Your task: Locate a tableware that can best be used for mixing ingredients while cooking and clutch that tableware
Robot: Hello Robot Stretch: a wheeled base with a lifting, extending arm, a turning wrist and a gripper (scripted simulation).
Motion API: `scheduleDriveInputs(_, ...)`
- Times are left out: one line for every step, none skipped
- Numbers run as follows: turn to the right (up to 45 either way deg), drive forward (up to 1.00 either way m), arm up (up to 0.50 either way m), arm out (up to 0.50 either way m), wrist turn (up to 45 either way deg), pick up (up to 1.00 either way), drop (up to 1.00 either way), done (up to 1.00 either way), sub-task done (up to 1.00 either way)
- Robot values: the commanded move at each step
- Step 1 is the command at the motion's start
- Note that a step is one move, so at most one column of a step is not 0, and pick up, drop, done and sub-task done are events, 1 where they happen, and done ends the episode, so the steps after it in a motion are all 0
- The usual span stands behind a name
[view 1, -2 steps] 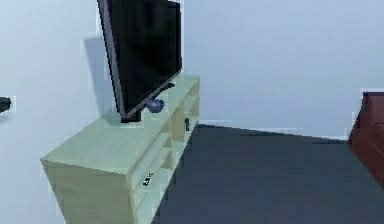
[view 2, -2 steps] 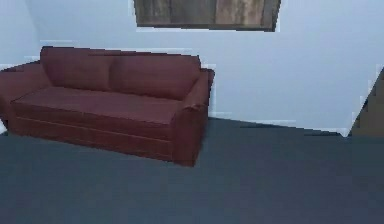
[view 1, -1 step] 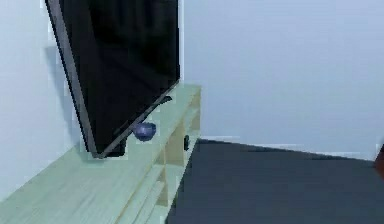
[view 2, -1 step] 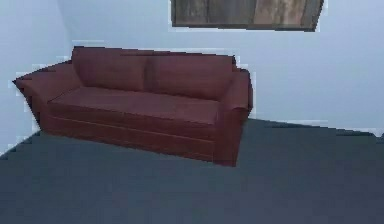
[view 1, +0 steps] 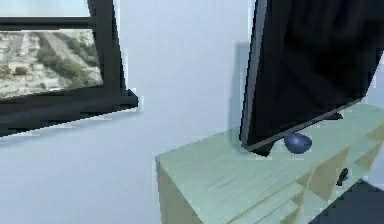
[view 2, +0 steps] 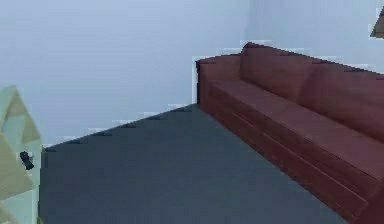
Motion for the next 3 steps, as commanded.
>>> scheduleDriveInputs(-45.0,0.00,0.00,0.00,0.0,0.00,0.00,0.00,0.00)
scheduleDriveInputs(-12.0,0.00,0.00,0.00,0.0,0.00,0.00,0.00,0.00)
scheduleDriveInputs(45.0,0.00,0.00,0.00,0.0,0.00,0.00,0.00,0.00)
